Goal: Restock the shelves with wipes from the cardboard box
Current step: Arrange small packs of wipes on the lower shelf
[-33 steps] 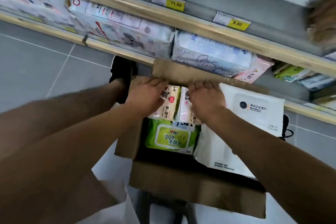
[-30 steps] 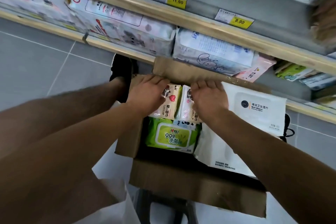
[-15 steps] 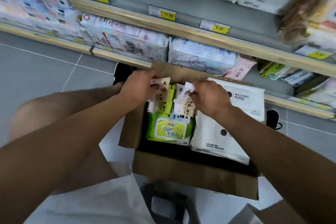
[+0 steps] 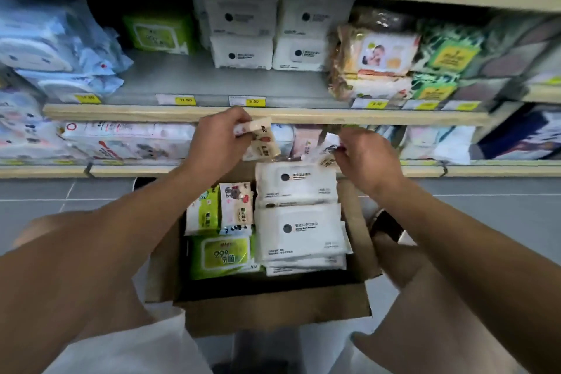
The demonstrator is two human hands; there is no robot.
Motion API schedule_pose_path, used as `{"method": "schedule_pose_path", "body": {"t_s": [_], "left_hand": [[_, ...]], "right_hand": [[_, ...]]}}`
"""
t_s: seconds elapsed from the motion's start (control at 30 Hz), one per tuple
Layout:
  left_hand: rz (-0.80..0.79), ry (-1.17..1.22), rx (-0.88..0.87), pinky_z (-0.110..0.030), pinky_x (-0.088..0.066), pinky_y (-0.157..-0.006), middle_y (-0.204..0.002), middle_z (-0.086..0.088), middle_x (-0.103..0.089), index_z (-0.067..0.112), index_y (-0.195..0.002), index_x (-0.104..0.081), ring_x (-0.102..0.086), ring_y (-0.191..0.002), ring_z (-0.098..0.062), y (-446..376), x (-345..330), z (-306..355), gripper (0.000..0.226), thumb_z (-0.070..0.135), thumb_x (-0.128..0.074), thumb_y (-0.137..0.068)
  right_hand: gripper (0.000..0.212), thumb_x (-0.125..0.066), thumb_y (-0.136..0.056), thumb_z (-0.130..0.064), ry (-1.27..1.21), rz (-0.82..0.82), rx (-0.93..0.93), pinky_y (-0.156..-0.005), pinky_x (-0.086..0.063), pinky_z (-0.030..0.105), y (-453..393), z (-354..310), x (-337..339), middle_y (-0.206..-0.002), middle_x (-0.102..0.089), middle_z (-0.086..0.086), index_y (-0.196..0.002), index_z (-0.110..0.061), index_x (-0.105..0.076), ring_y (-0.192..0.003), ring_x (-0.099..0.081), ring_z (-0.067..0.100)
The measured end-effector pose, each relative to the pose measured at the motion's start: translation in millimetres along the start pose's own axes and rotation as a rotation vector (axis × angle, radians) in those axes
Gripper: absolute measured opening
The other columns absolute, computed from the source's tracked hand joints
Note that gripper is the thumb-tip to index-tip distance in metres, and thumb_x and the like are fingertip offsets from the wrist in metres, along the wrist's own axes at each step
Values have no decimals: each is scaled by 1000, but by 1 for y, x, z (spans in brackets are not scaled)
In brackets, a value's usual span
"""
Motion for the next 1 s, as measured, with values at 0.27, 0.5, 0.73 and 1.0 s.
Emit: {"method": "schedule_pose_path", "body": {"t_s": [0.27,0.5,0.73,1.0], "left_hand": [[-101,64,-115,-24,-42,-73,-94,3,-70,18,-98,-67,-62,-88,-16,-39,-98,79,19,15,-71,-79],[-216,66,-182,-13,-33,-59,-89,6,-70,20,-94,-68,-60,-80,-11,-65,-197,109,17,15,-72,-78],[-322,33,-185,-25,-45,-70,-93,6,-71,23,-93,-68,-62,-85,-10,-88,-280,107,16,16,-72,-79],[-361,-12,-166,-3,-35,-59,-90,12,-66,21,-97,-70,-56,-78,-3,-118,-329,84,21,13,-74,-77]], "right_hand": [[12,-56,-85,-16,39,19,-195,-58,-44,36,20,129,4,-86,-60,13,-78,-17,-46,-78,-58,38],[5,-58,-83,-15,42,60,-319,-57,-38,33,23,231,-24,-85,-60,13,-82,-17,-53,-76,-58,38],[11,-66,-77,-8,113,181,-286,-65,-46,37,-2,292,-82,-85,-63,12,-87,-9,-70,-80,-55,38],[16,-63,-78,-11,204,161,-238,-69,-44,39,-52,318,-162,-88,-62,10,-92,-12,-72,-83,-55,37]]}}
Point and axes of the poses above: each hand's wrist, its own y-axis away from the middle knuckle, its own x-axis out of the back of the hand, z = x × y, the point moved 8 cm from there along -y, towards the middle knuckle
